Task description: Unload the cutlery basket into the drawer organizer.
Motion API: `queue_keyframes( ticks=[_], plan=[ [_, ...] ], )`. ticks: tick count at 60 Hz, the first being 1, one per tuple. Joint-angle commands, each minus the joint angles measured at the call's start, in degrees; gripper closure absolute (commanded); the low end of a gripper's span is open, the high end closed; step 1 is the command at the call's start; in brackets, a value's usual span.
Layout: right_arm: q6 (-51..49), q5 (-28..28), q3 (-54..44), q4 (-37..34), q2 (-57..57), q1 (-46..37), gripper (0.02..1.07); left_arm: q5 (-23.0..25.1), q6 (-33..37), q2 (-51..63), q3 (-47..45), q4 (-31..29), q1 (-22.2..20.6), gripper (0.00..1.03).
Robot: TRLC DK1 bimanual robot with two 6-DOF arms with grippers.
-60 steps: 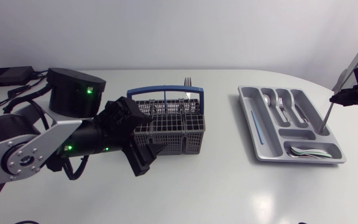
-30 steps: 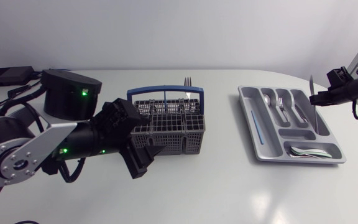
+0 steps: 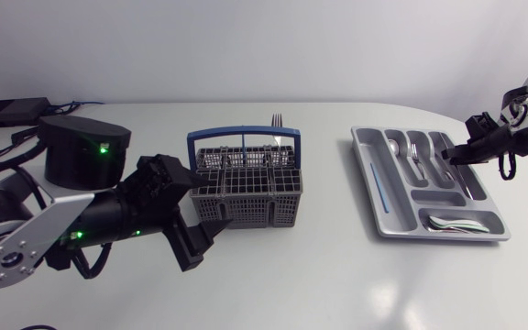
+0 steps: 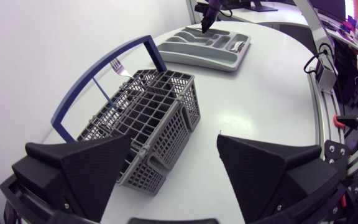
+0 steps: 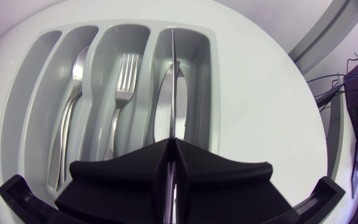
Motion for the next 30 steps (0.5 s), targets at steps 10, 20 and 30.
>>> queue_keyframes(
  ticks=[10, 20, 30],
  plan=[
    [0.90, 1.22, -3.11, 1.08, -3.33, 0.11, 0.51, 0.15, 2.00, -5.48, -3.41, -0.88, 2.36, 0.07],
    [0.90, 0.61, -13.13, 5.65, -15.98, 2.83, 0.27, 0.24, 3.05, -10.40, -5.34, -2.73, 5.26, 0.07],
    [1.78, -4.58, -23.68, 7.50, -29.87, 10.30, 0.27, 1.65, 3.67, -11.98, -8.24, -2.64, 9.30, 0.07]
  ],
)
